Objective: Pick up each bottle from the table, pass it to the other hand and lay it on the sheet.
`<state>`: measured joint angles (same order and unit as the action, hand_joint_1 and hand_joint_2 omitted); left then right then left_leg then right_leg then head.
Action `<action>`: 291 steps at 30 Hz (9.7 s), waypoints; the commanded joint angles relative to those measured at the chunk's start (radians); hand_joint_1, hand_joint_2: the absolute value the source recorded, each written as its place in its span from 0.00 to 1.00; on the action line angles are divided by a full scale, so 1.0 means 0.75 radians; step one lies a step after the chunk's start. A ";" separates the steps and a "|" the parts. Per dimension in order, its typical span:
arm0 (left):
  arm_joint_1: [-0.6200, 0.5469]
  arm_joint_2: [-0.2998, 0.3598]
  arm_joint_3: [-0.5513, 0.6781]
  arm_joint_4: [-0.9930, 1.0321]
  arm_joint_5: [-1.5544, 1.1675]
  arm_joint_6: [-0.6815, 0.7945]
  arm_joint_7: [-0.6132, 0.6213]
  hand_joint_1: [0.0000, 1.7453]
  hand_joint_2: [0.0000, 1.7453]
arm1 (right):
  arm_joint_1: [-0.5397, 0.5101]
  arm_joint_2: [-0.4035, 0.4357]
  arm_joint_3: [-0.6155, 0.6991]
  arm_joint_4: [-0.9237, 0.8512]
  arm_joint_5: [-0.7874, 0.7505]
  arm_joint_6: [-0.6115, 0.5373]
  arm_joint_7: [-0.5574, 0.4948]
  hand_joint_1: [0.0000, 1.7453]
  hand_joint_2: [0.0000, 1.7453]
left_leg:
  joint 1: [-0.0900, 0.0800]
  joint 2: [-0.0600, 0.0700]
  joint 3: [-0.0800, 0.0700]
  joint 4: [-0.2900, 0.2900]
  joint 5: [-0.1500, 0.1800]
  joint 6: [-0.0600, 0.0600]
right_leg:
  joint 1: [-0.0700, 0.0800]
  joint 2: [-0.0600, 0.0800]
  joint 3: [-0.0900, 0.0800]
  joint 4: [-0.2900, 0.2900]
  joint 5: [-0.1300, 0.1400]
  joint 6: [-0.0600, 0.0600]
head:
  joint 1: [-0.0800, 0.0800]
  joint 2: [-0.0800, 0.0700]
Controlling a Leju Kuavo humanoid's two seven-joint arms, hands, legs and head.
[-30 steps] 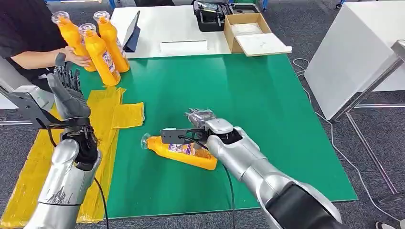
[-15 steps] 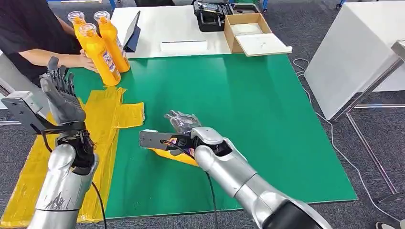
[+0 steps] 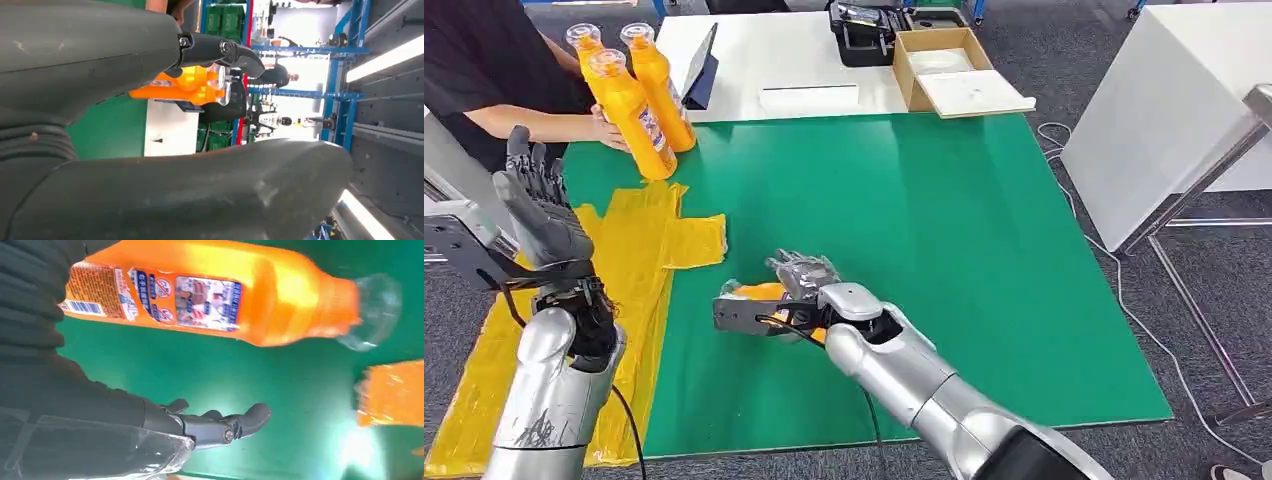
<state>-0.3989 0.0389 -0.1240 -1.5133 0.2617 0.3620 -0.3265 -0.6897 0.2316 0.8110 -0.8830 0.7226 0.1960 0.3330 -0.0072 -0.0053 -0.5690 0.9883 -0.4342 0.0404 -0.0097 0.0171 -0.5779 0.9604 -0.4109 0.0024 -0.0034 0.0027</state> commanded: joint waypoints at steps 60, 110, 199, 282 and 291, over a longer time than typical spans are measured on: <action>0.049 -0.013 -0.220 0.290 0.322 -0.246 0.094 0.00 1.00 | 0.277 -0.299 -0.467 -0.671 -0.371 -0.107 -0.198 1.00 1.00 | -0.001 -0.007 0.000 0.001 0.000 -0.003 | -0.002 -0.008 0.001 -0.001 -0.001 0.000 | -0.001 0.000; -0.104 -0.139 -0.474 0.126 0.677 -0.326 0.418 0.00 1.00 | -0.057 -0.003 -0.045 -0.106 0.240 -0.449 -0.020 1.00 1.00 | 0.000 -0.002 -0.002 0.001 0.000 -0.002 | 0.000 -0.003 0.000 0.000 0.000 0.000 | -0.001 0.000; -0.047 -0.132 -0.586 -0.113 0.418 -0.176 0.357 0.00 1.00 | 0.107 -0.087 -0.177 -0.468 0.169 -0.649 -0.160 1.00 1.00 | 0.000 0.001 -0.001 0.002 -0.001 -0.004 | 0.000 -0.002 -0.001 0.001 0.000 0.000 | -0.001 0.000; -0.156 -0.129 -0.608 -0.020 0.349 -0.037 0.306 1.00 1.00 | -0.027 -0.011 0.132 -0.269 -0.050 -0.617 -0.111 0.00 1.00 | 0.001 -0.002 -0.002 0.001 -0.001 -0.003 | 0.000 -0.004 0.000 -0.001 -0.001 0.000 | 0.000 0.000; -0.150 -0.133 -0.594 -0.029 0.355 -0.034 0.306 1.00 1.00 | -0.020 -0.031 0.066 -0.226 -0.038 -0.602 -0.091 0.00 0.00 | 0.001 -0.005 0.000 0.000 -0.001 -0.004 | 0.000 -0.007 0.002 -0.001 -0.001 0.000 | -0.001 0.000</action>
<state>-0.4476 -0.0713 -0.5219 -1.5591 0.5226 0.3422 -0.0969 -0.6920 0.2228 0.8419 -1.1521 0.7080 -0.2831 0.2582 -0.0076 -0.0056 -0.5729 0.9890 -0.4337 0.0413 -0.0104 0.0169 -0.5819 0.9601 -0.4102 0.0032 -0.0042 0.0027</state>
